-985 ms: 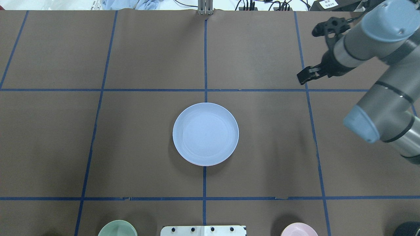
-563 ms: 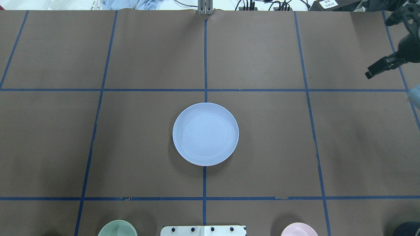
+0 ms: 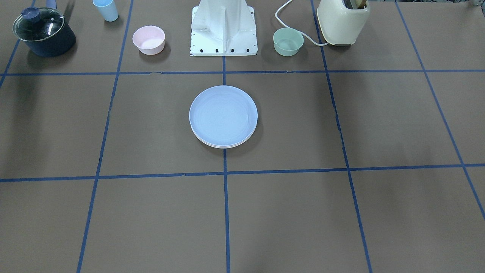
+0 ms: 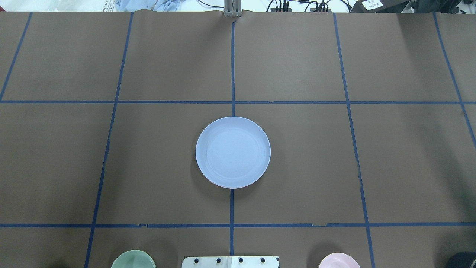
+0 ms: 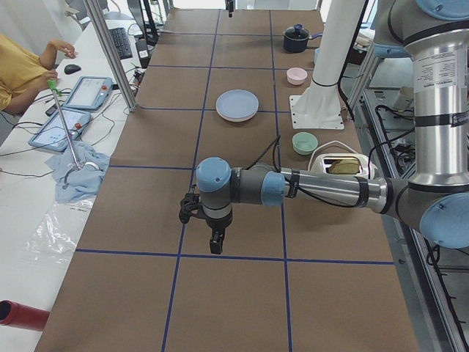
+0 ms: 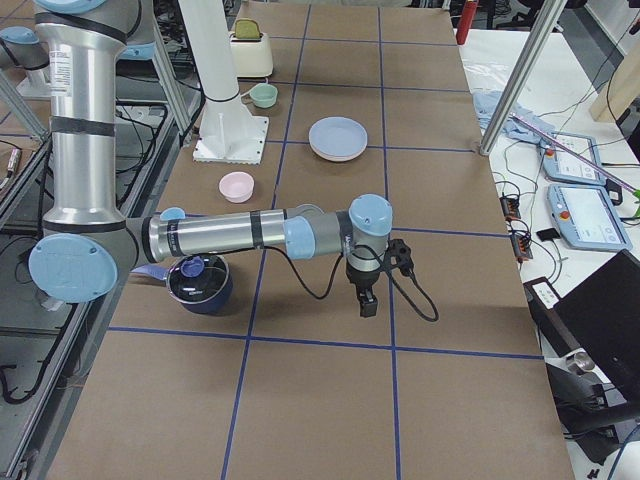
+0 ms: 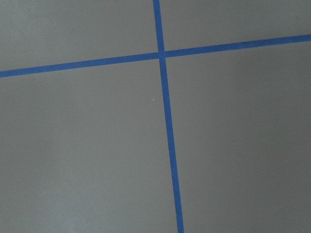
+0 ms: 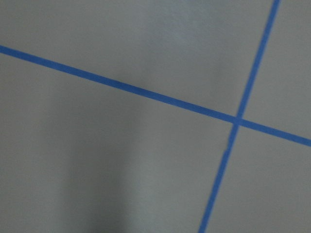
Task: Stack three plates with pink and blue
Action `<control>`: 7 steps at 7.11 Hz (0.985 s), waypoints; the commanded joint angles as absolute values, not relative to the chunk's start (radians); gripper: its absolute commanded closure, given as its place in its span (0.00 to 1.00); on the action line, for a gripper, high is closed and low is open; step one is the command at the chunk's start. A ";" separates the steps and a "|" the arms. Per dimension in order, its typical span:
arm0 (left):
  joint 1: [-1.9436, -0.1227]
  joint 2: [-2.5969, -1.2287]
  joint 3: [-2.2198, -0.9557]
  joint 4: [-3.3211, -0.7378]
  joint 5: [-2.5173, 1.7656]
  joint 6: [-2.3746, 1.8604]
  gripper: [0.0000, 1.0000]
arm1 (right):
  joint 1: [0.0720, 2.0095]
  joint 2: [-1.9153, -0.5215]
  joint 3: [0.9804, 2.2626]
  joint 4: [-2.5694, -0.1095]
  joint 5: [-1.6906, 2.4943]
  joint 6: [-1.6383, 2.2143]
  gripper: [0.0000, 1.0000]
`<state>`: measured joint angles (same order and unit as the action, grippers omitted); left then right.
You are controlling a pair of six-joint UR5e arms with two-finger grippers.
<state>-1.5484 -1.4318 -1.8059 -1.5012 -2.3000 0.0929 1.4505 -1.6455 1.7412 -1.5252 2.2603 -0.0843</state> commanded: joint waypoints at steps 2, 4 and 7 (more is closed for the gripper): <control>-1.582 -1.482 -1.756 -1.506 -2.301 0.107 0.00 | 1.526 -1.683 1.733 -1.532 2.305 -0.155 0.00; -1.582 -1.470 -1.767 -1.509 -2.289 0.101 0.00 | 1.526 -1.710 1.735 -1.520 2.315 -0.147 0.00; -1.582 -1.463 -1.767 -1.509 -2.273 0.106 0.00 | 1.526 -1.721 1.736 -1.516 2.315 -0.141 0.00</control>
